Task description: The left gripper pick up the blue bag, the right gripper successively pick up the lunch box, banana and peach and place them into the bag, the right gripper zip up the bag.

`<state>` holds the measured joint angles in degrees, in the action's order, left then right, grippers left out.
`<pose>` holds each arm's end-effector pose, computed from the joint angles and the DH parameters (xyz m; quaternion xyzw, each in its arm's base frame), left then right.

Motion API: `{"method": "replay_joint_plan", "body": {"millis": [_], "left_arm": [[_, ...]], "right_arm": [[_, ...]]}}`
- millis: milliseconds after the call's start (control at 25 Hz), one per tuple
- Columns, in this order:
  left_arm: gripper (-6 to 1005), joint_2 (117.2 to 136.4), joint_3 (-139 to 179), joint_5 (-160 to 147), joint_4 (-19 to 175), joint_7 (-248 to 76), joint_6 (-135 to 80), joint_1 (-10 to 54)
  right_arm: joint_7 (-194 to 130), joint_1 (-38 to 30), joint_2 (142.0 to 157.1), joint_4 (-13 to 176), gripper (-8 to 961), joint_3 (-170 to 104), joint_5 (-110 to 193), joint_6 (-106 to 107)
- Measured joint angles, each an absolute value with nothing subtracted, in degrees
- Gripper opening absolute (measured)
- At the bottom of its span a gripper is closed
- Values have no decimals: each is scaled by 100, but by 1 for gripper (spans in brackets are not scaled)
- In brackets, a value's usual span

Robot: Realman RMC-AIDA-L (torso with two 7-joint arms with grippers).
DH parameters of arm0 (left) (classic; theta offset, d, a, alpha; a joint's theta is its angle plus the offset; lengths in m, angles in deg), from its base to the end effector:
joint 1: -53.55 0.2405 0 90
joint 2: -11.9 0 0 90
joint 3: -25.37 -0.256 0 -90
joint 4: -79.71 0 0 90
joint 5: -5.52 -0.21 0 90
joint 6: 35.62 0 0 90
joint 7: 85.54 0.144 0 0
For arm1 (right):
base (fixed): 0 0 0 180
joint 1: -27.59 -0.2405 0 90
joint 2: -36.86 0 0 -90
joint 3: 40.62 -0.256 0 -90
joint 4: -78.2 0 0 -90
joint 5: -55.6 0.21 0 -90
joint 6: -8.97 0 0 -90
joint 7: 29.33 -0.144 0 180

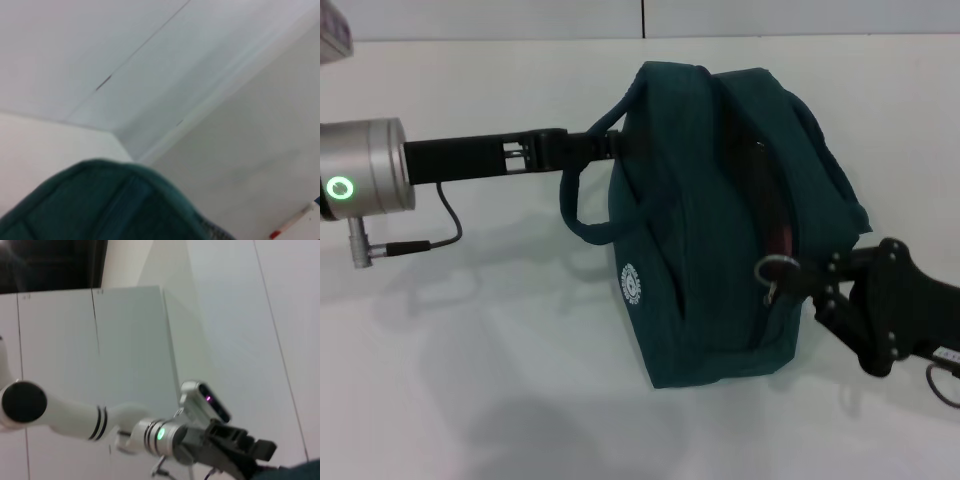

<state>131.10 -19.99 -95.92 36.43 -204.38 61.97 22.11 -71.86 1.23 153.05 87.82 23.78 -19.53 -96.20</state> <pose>-0.2073 0.3339 0.0191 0.8371 0.4266 0.3410 0.0302 0.2493 0.2527 -0.0287 -0.8758 0.0739 0.4648 0.1069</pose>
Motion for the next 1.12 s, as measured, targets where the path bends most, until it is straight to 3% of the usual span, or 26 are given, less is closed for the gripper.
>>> {"method": "replay_joint_plan", "body": {"millis": [120,360,560,1120], "left_arm": [[324,13118,-2018,-9273,3650,-20101,6231,2343],[532,13128,-2024,-8797,3702,-19361,6363,2633],[763,13137,-1994,-8599,4184,-18455,6587,2735],[752,13154,-2009,-8319,5090,-15953,7011,3316]], "right_arm": [[-7186,35,15306,8755,40,2380,-1806,-9646],[-7187,-137,15306,8718,43,2382,-1435,-9604],[-7232,-365,15305,8596,46,2368,-988,-9546],[-7266,-1262,15305,8506,53,2395,-661,-9074]]}}
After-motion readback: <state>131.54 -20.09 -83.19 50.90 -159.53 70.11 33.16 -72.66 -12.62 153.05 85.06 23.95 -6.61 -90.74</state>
